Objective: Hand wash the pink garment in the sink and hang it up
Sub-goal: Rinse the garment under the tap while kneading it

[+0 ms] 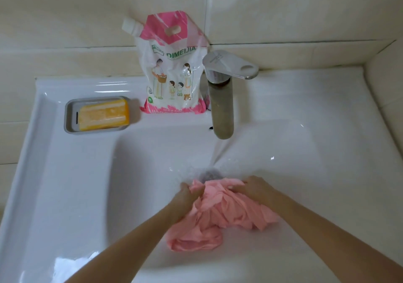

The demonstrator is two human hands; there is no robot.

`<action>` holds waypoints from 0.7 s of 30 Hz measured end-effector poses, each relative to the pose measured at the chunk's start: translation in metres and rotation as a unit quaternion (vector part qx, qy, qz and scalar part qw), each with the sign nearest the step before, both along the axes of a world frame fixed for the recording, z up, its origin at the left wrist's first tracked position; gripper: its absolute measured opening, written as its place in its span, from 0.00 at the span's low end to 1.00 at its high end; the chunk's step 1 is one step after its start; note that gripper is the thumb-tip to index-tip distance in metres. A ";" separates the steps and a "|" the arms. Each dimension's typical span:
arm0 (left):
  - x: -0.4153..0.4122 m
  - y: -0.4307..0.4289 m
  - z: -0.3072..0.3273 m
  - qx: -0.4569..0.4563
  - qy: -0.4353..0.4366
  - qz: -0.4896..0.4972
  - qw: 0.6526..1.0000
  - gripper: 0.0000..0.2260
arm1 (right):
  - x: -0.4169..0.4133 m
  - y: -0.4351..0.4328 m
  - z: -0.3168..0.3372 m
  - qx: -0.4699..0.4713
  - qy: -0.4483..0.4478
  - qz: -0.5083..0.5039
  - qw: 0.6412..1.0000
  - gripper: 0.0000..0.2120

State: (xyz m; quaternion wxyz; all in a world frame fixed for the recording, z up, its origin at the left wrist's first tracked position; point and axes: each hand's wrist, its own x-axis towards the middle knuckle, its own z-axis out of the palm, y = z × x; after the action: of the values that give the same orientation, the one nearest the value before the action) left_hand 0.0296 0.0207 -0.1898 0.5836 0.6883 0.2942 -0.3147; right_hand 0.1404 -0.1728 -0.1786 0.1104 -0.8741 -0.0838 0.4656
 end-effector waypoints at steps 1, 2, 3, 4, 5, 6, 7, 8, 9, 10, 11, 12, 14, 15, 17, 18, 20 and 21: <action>0.000 -0.002 0.000 0.162 0.000 -0.091 0.983 0.21 | -0.003 0.002 -0.005 -0.049 -0.132 0.061 0.988 0.26; -0.001 -0.005 0.001 0.306 -0.053 -0.159 0.937 0.22 | -0.008 0.006 -0.007 -0.059 -0.239 0.116 0.962 0.27; -0.002 -0.008 0.002 0.379 -0.131 -0.196 0.895 0.22 | -0.016 0.009 -0.006 -0.028 -0.324 0.146 0.934 0.26; -0.004 -0.009 0.004 0.403 -0.200 -0.219 0.866 0.22 | -0.022 0.011 -0.005 0.023 -0.345 0.135 0.929 0.25; -0.006 -0.008 0.004 0.373 -0.215 -0.245 0.869 0.26 | -0.027 0.014 -0.003 0.072 -0.307 0.091 0.945 0.25; -0.009 -0.009 0.005 0.348 -0.220 -0.263 0.872 0.30 | -0.033 0.016 0.000 0.082 -0.222 0.061 0.970 0.27; -0.016 -0.009 0.002 0.323 -0.208 -0.288 0.877 0.35 | -0.042 0.014 -0.008 0.080 -0.170 0.073 0.980 0.31; -0.022 -0.011 -0.003 0.313 -0.209 -0.309 0.873 0.39 | -0.052 0.011 -0.016 0.072 -0.176 0.114 0.975 0.35; -0.027 -0.014 -0.004 0.322 -0.218 -0.329 0.861 0.41 | -0.059 0.007 -0.022 0.069 -0.189 0.149 0.968 0.37; -0.032 -0.018 -0.006 0.326 -0.217 -0.357 0.848 0.42 | -0.063 0.004 -0.024 0.057 -0.184 0.180 0.965 0.37; -0.035 -0.022 -0.009 0.326 -0.218 -0.372 0.841 0.40 | -0.065 0.003 -0.026 0.044 -0.184 0.207 0.960 0.33; -0.037 -0.026 -0.011 0.331 -0.224 -0.368 0.840 0.37 | -0.064 0.003 -0.027 0.054 -0.223 0.223 0.947 0.27; -0.037 -0.028 -0.010 0.335 -0.247 -0.354 0.837 0.30 | -0.063 0.005 -0.029 0.095 -0.293 0.229 0.923 0.19; -0.035 -0.028 -0.009 0.339 -0.251 -0.356 0.834 0.28 | -0.063 0.007 -0.026 0.109 -0.297 0.230 0.920 0.17; -0.033 -0.027 -0.008 0.355 -0.254 -0.359 0.825 0.26 | -0.062 0.013 -0.027 0.114 -0.296 0.240 0.918 0.17; -0.032 -0.028 -0.008 0.359 -0.253 -0.356 0.825 0.26 | -0.060 0.017 -0.023 0.110 -0.285 0.242 0.921 0.19; -0.028 -0.029 -0.008 0.363 -0.230 -0.353 0.831 0.28 | -0.054 0.025 -0.022 0.089 -0.266 0.250 0.926 0.24; -0.026 -0.029 -0.009 0.365 -0.211 -0.353 0.835 0.30 | -0.051 0.028 -0.023 0.080 -0.266 0.252 0.927 0.24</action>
State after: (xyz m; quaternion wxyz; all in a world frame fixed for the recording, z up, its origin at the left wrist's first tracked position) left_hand 0.0039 -0.0086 -0.1986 0.1871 0.9582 -0.0061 -0.2164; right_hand 0.0892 -0.1444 -0.2012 0.0323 -0.9042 -0.3643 0.2205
